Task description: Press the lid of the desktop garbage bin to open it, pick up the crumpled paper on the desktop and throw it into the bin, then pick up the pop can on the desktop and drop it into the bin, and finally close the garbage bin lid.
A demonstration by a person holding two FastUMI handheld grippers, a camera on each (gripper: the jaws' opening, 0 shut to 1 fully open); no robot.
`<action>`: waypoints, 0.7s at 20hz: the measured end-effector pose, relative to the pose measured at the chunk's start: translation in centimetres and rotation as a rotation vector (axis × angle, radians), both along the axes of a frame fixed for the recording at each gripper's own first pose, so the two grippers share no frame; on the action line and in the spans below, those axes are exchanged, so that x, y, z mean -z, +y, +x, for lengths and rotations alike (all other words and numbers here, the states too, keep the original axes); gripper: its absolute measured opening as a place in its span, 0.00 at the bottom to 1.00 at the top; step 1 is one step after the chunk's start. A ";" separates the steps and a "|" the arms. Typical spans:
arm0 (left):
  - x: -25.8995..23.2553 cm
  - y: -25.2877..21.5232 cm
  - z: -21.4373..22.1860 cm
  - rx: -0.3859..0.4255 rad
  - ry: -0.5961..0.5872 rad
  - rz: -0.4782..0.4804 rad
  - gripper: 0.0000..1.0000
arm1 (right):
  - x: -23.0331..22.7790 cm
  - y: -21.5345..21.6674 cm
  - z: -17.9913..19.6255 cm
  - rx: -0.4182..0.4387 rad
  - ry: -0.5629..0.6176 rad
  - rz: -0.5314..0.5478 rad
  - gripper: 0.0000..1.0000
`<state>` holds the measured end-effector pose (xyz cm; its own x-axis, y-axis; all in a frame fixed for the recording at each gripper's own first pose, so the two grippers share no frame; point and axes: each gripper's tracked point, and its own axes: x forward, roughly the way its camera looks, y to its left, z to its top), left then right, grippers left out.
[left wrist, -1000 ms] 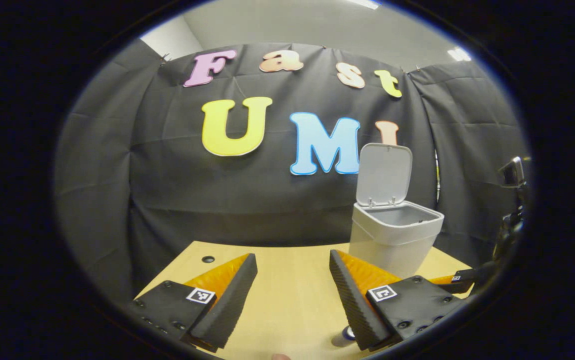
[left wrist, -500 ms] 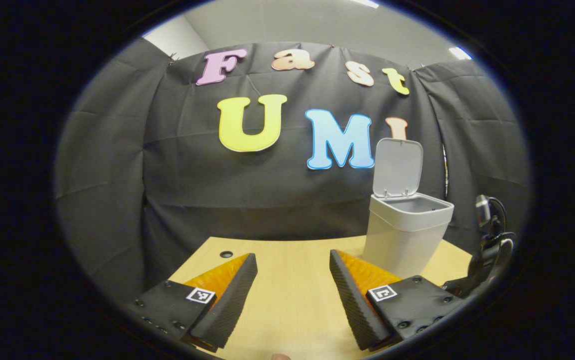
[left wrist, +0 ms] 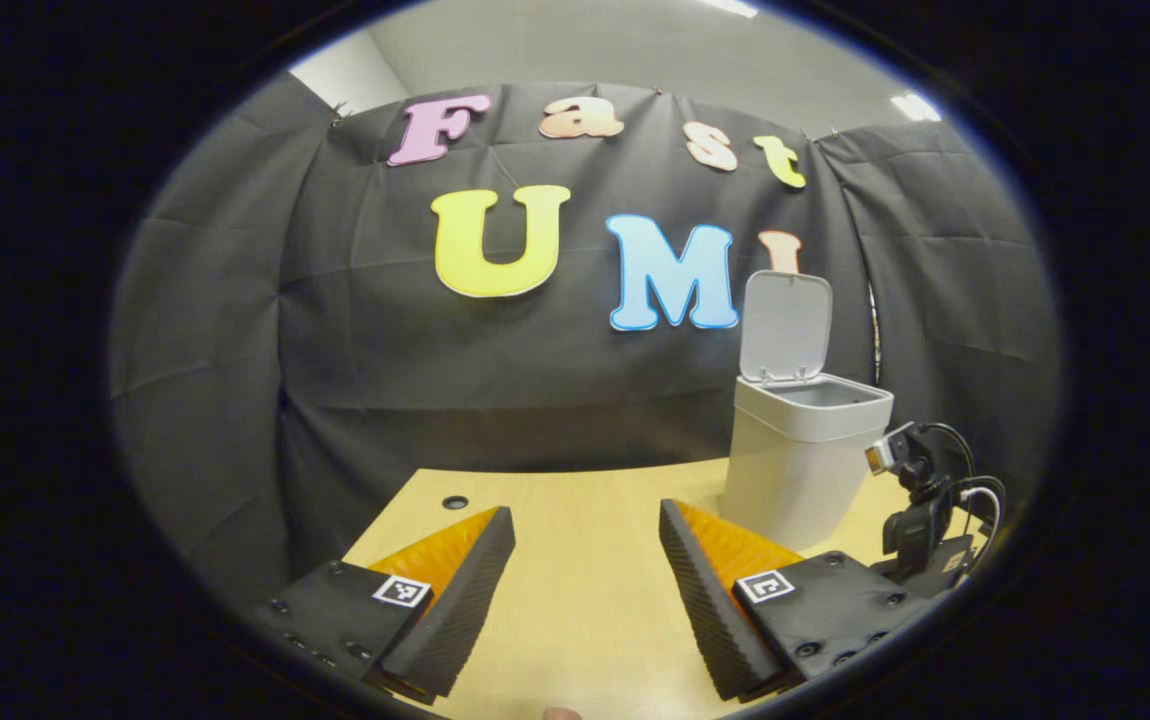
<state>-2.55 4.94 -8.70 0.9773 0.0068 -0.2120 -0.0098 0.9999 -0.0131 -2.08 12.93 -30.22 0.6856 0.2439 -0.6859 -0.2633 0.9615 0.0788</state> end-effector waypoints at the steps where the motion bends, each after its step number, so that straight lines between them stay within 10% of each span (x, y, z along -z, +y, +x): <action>1: 0.1 0.1 0.1 0.009 -0.002 -0.004 0.95 | 0.3 0.0 0.1 0.007 -0.002 -0.008 0.97; 14: -0.1 -0.5 0.6 -0.077 -0.018 -0.005 1.00 | -6.1 -1.2 0.4 -0.041 -0.085 0.053 0.84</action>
<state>-1.97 4.47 -8.63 0.9774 0.0814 -0.1949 -0.0867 0.9961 -0.0187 -1.68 11.77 -24.16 0.7297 0.3070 -0.6110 -0.3098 0.9450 0.1048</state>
